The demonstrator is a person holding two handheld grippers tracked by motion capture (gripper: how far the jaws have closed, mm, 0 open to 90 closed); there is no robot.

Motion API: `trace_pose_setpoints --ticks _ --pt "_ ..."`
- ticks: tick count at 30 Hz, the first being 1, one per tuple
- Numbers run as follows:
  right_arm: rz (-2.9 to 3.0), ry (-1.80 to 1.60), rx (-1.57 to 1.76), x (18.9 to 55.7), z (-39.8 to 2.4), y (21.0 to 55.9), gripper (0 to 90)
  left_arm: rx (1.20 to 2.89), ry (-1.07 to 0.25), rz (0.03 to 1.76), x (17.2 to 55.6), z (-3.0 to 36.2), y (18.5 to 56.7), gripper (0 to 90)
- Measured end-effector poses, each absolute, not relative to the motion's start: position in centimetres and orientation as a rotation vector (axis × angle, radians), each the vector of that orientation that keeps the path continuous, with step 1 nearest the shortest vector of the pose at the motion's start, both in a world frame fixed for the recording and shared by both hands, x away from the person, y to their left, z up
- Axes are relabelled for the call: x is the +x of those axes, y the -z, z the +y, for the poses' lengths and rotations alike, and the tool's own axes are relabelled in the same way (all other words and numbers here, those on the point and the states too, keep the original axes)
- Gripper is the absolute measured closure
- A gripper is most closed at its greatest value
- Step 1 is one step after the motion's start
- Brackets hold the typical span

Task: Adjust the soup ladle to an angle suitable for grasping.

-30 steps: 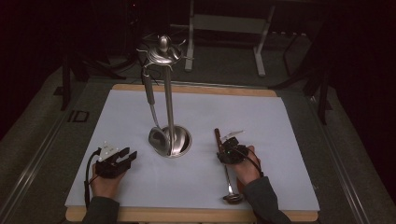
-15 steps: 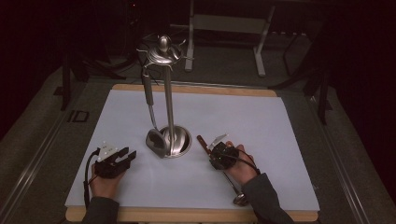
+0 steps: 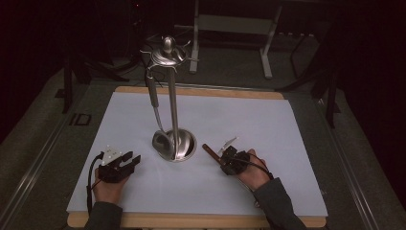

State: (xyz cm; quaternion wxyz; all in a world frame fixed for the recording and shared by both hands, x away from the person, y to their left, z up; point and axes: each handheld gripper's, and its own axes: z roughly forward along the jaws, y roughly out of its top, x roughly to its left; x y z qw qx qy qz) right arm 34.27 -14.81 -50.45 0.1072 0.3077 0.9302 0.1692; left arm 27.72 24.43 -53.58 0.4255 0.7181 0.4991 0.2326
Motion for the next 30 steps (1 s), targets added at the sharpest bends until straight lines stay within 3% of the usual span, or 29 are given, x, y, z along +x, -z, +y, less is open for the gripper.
trace_pose_setpoints --ticks 15,30 --pt "2.750 -0.362 1.083 35.6 -13.4 50.0 74.0 1.794 -0.589 1.246 27.6 24.5 53.5 60.6" --pt "2.739 -0.634 1.089 34.9 -13.9 47.3 74.3 1.798 -0.603 1.252 27.7 24.5 53.7 60.4"
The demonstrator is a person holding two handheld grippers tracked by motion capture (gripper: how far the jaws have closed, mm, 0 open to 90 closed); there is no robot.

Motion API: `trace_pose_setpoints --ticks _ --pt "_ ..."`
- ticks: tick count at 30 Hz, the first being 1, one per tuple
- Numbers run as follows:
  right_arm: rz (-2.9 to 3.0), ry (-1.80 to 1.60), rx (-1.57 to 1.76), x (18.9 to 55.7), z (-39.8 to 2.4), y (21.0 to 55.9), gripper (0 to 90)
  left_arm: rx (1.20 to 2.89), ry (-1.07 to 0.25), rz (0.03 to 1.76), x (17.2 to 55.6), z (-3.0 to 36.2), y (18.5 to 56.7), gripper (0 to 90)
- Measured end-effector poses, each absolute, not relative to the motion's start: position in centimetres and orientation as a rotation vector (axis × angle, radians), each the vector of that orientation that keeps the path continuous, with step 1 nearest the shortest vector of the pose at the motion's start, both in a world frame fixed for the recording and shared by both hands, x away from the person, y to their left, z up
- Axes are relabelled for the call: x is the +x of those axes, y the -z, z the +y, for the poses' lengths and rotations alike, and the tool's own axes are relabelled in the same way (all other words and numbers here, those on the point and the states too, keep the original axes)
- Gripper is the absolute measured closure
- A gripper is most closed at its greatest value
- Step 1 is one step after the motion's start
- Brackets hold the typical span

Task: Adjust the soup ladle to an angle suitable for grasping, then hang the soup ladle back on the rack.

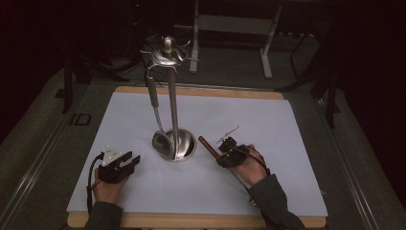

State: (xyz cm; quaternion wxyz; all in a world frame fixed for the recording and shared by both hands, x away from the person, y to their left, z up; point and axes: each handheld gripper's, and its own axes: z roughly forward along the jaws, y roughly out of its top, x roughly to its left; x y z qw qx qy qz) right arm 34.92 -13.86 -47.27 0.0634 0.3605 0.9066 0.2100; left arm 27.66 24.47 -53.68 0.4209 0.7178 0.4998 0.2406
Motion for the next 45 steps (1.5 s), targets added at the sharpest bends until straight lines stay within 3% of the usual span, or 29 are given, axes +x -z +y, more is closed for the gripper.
trace_pose_setpoints --ticks 21,45 --pt "2.675 -0.984 1.075 34.9 -14.7 43.7 74.2 1.787 -0.610 1.260 27.7 24.5 53.8 60.1" --pt "2.591 -1.163 0.942 34.1 -14.2 41.7 74.1 1.782 -0.606 1.260 27.6 24.6 53.8 60.0"
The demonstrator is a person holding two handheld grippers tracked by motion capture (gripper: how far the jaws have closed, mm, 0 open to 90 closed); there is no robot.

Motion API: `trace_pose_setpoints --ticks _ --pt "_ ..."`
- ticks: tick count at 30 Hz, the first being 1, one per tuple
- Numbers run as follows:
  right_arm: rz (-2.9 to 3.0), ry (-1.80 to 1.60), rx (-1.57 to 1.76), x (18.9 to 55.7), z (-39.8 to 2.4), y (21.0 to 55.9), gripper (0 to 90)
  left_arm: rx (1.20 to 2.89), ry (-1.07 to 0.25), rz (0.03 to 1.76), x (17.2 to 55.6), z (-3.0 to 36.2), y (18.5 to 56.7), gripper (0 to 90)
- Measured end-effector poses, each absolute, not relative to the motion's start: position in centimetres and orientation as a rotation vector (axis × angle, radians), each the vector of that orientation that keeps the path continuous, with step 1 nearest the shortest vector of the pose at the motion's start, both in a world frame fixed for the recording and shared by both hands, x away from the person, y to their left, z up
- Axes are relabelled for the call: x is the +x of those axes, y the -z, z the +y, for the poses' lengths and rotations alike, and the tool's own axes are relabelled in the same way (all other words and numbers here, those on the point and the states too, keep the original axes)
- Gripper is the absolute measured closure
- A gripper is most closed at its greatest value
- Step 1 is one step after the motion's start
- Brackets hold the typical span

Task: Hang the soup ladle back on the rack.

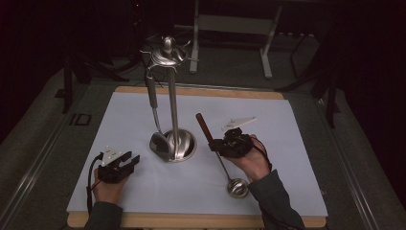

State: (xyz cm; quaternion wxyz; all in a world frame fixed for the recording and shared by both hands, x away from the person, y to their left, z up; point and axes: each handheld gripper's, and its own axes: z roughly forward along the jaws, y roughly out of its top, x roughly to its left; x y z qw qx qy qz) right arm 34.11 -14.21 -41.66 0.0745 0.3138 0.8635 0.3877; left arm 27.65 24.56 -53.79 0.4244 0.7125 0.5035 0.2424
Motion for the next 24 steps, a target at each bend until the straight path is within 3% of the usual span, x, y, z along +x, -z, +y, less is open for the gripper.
trace_pose_setpoints --ticks 24 --pt "2.507 -1.417 0.705 33.7 -13.4 40.2 74.2 1.784 -0.608 1.258 27.6 24.5 53.8 60.0"
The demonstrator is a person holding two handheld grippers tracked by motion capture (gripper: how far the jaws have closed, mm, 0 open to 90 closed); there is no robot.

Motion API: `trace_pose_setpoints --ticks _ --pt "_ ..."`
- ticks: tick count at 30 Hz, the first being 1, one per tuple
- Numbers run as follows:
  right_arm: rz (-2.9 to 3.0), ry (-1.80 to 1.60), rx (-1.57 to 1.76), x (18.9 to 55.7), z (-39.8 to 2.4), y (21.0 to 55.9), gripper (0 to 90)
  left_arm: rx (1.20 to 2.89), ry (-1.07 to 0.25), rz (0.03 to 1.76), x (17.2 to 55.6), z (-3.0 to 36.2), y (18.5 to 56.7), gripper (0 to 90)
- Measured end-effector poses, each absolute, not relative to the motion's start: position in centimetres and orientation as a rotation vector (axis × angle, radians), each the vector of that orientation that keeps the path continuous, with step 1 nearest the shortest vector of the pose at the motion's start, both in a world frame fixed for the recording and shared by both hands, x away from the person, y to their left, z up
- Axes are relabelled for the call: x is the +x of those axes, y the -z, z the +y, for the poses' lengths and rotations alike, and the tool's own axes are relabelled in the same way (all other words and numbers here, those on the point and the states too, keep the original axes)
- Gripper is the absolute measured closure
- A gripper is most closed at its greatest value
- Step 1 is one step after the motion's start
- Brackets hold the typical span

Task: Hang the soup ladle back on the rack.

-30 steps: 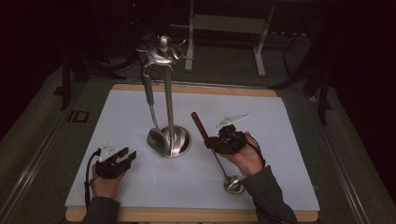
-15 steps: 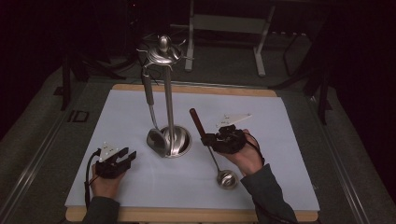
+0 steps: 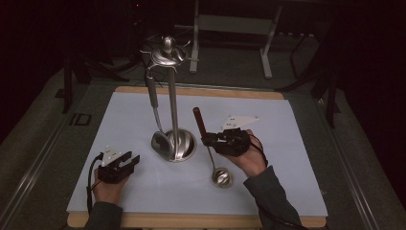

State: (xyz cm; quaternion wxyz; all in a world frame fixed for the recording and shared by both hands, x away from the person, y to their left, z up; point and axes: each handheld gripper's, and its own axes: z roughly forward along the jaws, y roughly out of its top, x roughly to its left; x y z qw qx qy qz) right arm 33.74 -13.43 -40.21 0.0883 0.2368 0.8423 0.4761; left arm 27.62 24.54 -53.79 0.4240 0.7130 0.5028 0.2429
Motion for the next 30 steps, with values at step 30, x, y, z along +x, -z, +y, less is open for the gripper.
trace_pose_setpoints --ticks 30 --pt "2.439 -1.504 0.643 33.5 -12.0 38.5 74.1 1.782 -0.614 1.260 27.6 24.5 53.8 59.9"
